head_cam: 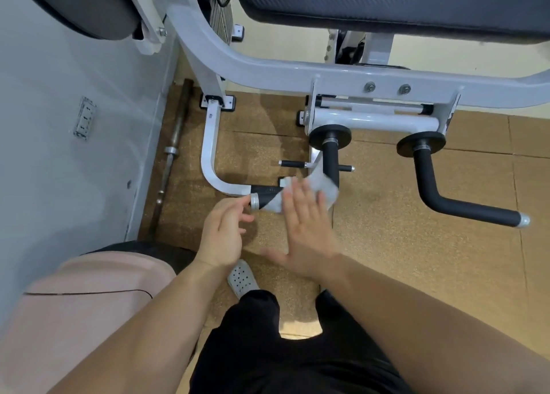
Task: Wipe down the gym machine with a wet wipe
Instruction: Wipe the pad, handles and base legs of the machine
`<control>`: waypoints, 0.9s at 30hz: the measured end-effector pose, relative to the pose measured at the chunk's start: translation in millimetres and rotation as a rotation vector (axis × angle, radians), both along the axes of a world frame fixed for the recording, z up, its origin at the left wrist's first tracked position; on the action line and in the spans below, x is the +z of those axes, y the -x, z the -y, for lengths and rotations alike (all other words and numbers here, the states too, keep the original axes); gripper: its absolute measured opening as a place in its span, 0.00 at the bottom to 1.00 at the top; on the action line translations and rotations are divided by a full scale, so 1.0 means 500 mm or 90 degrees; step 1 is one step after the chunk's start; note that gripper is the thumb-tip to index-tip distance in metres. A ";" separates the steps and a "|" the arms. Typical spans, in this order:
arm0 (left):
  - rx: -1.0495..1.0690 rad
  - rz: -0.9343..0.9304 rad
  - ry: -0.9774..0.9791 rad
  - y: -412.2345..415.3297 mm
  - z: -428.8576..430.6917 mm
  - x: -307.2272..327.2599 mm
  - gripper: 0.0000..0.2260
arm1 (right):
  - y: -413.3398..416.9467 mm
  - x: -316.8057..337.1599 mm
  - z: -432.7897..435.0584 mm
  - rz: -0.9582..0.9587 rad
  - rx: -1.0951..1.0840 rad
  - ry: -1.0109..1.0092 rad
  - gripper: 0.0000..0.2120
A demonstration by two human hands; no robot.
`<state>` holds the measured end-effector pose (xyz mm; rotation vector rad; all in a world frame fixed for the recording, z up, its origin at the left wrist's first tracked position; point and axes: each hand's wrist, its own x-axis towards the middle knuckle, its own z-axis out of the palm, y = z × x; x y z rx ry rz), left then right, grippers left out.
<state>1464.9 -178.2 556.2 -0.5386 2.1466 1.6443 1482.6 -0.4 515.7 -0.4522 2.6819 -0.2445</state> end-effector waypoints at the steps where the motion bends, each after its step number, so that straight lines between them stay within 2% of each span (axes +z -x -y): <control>1: -0.001 0.001 -0.004 -0.001 -0.002 0.003 0.24 | -0.009 -0.003 0.023 0.001 0.044 0.025 0.55; 4: -0.025 -0.029 0.021 -0.002 -0.001 0.009 0.19 | -0.019 -0.014 0.036 -0.003 0.078 0.106 0.48; 7: -0.091 -0.082 0.132 0.005 -0.006 0.012 0.15 | -0.018 -0.024 0.011 -0.025 -0.078 0.115 0.44; 12: -0.286 -0.131 0.319 0.014 -0.024 0.009 0.25 | 0.060 -0.028 -0.020 -0.035 -0.317 0.183 0.47; 14: -0.350 -0.124 0.386 0.015 -0.026 0.008 0.31 | 0.100 -0.023 -0.041 -0.021 -0.366 0.194 0.49; 16: -0.354 -0.117 0.384 0.015 -0.026 0.014 0.30 | 0.107 -0.020 -0.054 -0.008 -0.353 0.204 0.50; 20: -0.328 -0.106 0.355 0.021 -0.026 0.024 0.19 | 0.040 -0.018 -0.054 -0.026 -0.246 0.142 0.49; 23: -0.350 -0.089 0.386 0.032 -0.034 0.032 0.18 | 0.020 -0.015 -0.080 -0.003 -0.190 0.149 0.49; 27: -0.384 -0.068 0.447 0.049 -0.049 0.043 0.17 | 0.093 -0.009 -0.132 0.022 -0.166 0.166 0.46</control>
